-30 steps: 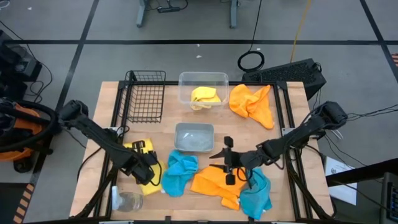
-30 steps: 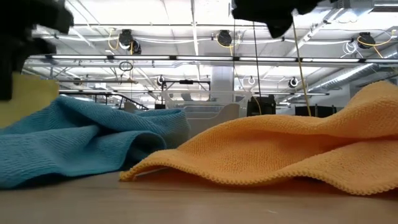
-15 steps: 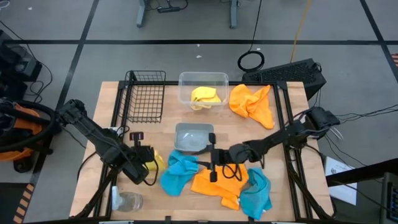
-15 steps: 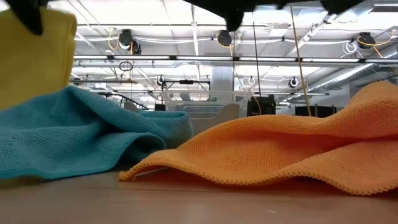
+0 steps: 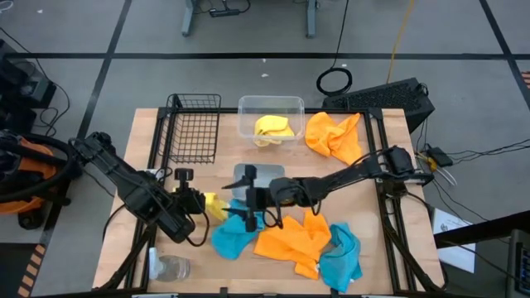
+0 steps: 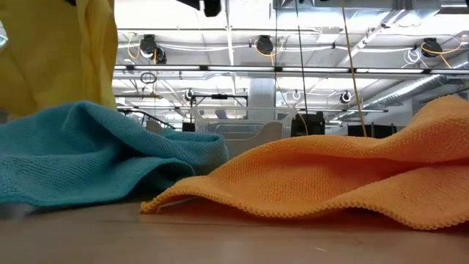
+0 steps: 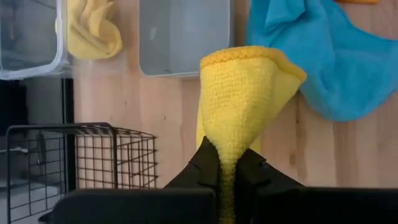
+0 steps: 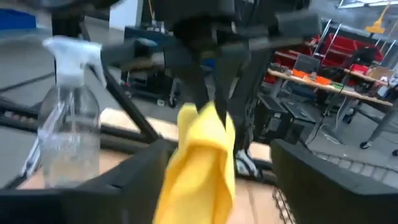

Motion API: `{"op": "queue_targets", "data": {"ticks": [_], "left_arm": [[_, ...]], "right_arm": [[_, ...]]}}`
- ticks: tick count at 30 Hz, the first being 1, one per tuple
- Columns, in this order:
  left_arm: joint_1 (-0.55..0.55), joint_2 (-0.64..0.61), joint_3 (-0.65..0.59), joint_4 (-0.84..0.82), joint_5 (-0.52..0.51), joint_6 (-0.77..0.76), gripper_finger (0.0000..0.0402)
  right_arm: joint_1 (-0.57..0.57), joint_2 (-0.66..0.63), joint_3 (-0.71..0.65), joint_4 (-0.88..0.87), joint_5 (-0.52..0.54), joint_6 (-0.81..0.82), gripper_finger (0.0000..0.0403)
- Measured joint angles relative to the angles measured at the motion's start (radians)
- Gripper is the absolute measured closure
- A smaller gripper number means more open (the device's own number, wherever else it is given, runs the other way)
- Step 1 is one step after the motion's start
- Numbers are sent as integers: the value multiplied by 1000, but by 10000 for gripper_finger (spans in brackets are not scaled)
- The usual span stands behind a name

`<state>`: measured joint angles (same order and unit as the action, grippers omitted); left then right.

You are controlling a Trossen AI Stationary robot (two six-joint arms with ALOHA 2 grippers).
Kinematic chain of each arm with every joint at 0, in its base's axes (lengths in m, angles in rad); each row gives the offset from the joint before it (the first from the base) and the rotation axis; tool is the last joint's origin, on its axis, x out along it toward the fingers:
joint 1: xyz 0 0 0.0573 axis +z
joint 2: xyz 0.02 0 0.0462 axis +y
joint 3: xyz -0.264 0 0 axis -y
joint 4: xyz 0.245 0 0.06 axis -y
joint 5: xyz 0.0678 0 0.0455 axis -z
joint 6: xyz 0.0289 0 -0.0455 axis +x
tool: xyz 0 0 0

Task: Sort microfiber towel by color & place in baskets
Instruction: Put the yellow microfiber cloth into the transparent bin

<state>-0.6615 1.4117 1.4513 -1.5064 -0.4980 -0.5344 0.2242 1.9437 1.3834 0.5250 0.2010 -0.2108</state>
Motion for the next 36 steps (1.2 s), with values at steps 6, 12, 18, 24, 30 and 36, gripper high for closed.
{"op": "queue_targets", "data": {"ticks": [6, 12, 18, 24, 30, 36], "left_arm": [[1, 0, 0, 5, -23, 27, 386], [6, 0, 0, 56, -81, 94, 386], [19, 0, 1, 224, -80, 246, 386], [18, 0, 1, 327, -70, 360, 386], [24, 0, 1, 423, -71, 432, 386], [22, 0, 1, 526, -70, 402, 355]], "right_arm": [[-2, 45, 44, 8, -81, 66, 35], [-23, 91, 49, 77, -103, 91, 19], [-64, 118, 48, 110, -96, 87, 24], [-77, 118, 48, 50, -106, 86, 104], [-78, 118, 48, 2, -129, 93, 259], [-76, 111, 48, -18, -131, 31, 388]]}}
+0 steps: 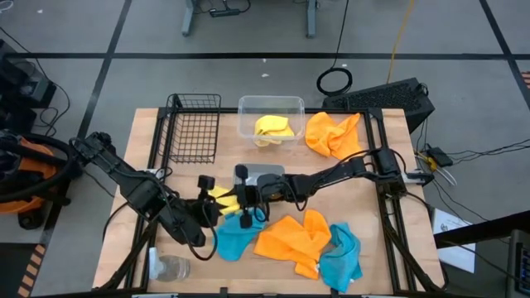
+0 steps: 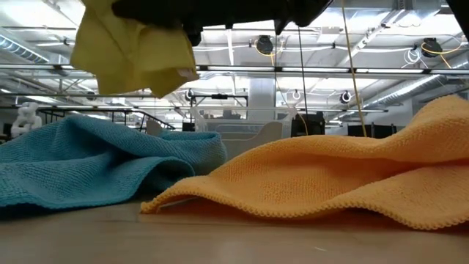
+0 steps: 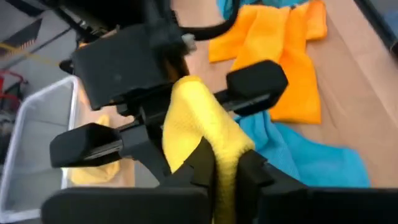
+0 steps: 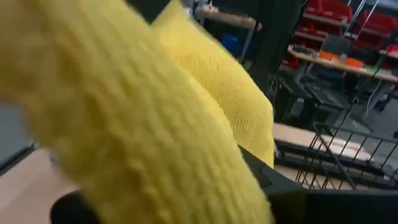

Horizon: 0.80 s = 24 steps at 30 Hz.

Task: Sort microfiber towel by color & place in baskets
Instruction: Put the yellow microfiber cloth into the transparent bin

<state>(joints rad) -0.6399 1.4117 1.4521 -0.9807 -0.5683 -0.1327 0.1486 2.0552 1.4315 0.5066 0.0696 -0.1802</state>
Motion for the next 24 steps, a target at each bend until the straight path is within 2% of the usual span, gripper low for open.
{"op": "queue_targets", "data": {"ticks": [4, 8, 11, 14, 19, 24], "left_arm": [[-3, 0, -13, -30, -7, -116, 279], [-16, 0, -49, -54, -22, -152, 191], [-32, 0, -80, -21, -152, -204, 146], [-46, -1, -112, -17, -248, -249, 126], [-75, 0, -148, -20, -360, -338, 127], [-125, 0, -151, 27, -495, -382, 128]], "right_arm": [[7, -40, 0, -98, 15, 0, 387], [10, -109, 0, -247, 73, 8, 398], [18, -158, 0, -376, 159, 10, 395], [30, -206, -1, -466, 223, 7, 396], [52, -295, 0, -601, 226, -17, 399], [92, -368, 0, -799, 283, -81, 399]]}}
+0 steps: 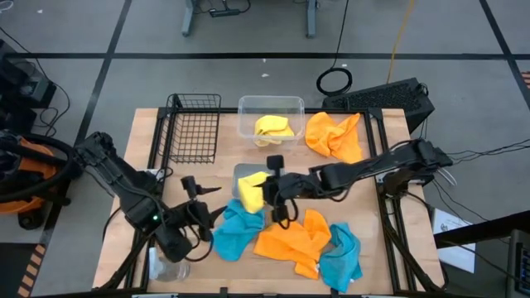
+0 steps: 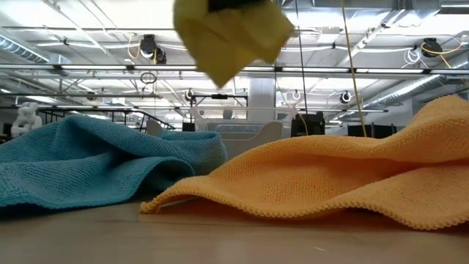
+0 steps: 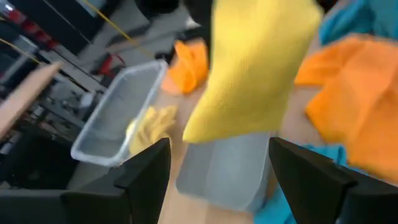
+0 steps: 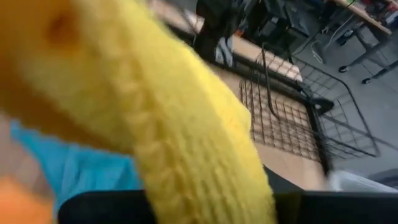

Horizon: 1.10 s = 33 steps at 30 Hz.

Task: Sort microfiber towel by color & place in baskets
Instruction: Put the yellow microfiber cloth into the transparent bin

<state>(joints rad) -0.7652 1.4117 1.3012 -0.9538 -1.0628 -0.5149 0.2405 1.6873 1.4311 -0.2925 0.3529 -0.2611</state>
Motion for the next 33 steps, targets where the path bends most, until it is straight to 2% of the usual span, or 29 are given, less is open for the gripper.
{"op": "queue_targets", "data": {"ticks": [4, 6, 8, 13, 16, 18, 21, 23, 29, 33], "left_arm": [[-35, 1, 0, 114, -181, 5, 128], [-35, 12, 0, 144, -196, 18, 128], [-21, 40, 0, 208, -167, 65, 128], [57, 121, 0, 523, 163, 341, 128], [106, 163, 0, 697, 271, 502, 128], [149, 181, 0, 756, 340, 578, 128], [230, 207, 0, 786, 463, 607, 128], [286, 225, 0, 805, 556, 607, 128], [408, 309, 0, 919, 845, 557, 128], [429, 338, -1, 936, 858, 547, 128]], "right_arm": [[51, -36, 0, -110, 60, -55, 400], [85, -39, 0, -133, 106, -71, 400], [119, -39, 0, -143, 163, -94, 400], [202, -40, 0, -225, 337, -133, 400], [253, -43, 0, -319, 423, -82, 401], [285, -47, 0, -412, 434, 15, 401], [334, -47, -1, -531, 435, 170, 401], [369, -47, -7, -535, 457, 232, 401], [457, -46, -55, -391, 580, 171, 401], [478, -46, -62, -326, 592, 123, 401]]}}
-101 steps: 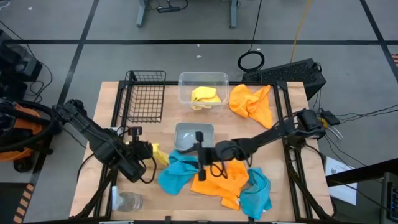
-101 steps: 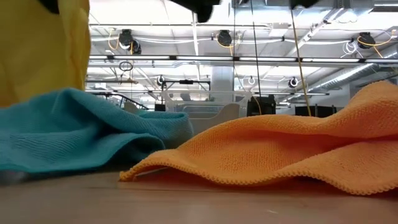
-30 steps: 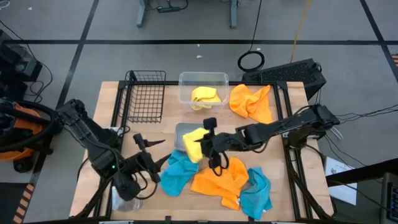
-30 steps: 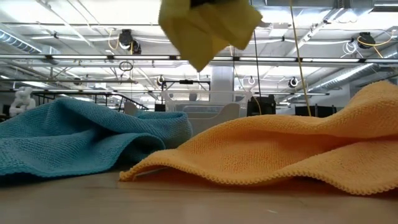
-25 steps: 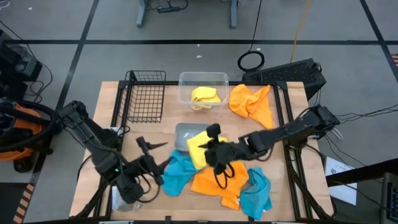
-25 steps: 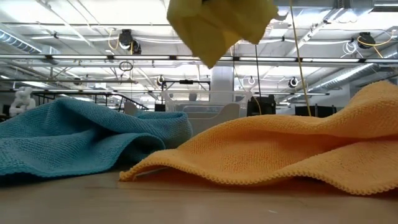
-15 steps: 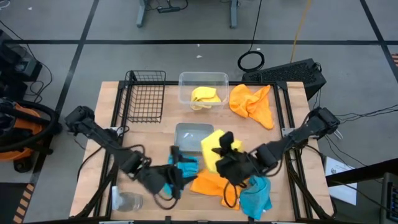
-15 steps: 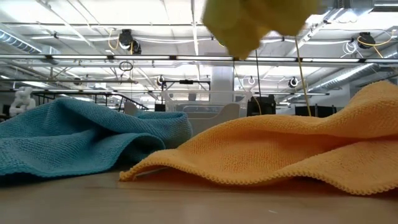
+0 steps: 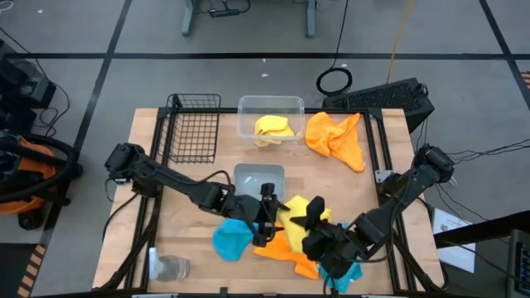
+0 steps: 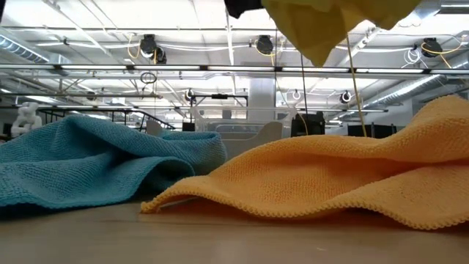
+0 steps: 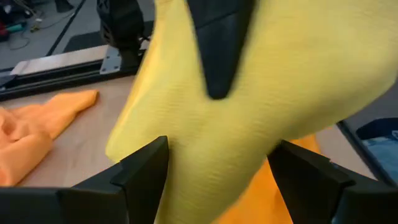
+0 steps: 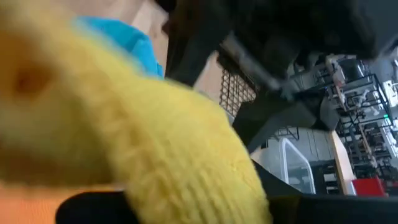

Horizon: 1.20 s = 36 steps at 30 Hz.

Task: Sort microfiber towel by color & place in baskets
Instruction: Put the yellow microfiber cloth into the transparent bin

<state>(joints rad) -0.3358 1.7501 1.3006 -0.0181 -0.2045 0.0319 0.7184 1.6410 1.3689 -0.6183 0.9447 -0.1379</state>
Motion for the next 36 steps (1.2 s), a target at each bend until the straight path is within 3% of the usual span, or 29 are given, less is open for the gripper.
{"op": "queue_targets", "data": {"ticks": [8, 11, 14, 18, 20, 30, 36], "left_arm": [[2, 18, -1, 35, -6, 8, 129], [-1, 18, -1, 35, -6, 23, 151], [-13, 18, -1, 32, -17, 61, 215], [-22, 18, -1, -1, -22, 106, 354], [-18, 15, -1, -32, -35, 105, 383], [15, -38, 1, -193, -140, 81, 394], [43, -68, -1, -249, -194, 80, 393]], "right_arm": [[-18, 1, 0, 113, -3, -64, 401], [-32, 1, 0, 121, -10, -62, 397], [-39, 1, 0, 114, -43, -34, 386], [-43, 1, 1, 104, -61, 52, 361], [-43, 1, 1, 69, -60, 132, 340], [-43, -2, 1, -392, -125, 767, 176], [-15, -7, 1, -468, -111, 913, 105]]}}
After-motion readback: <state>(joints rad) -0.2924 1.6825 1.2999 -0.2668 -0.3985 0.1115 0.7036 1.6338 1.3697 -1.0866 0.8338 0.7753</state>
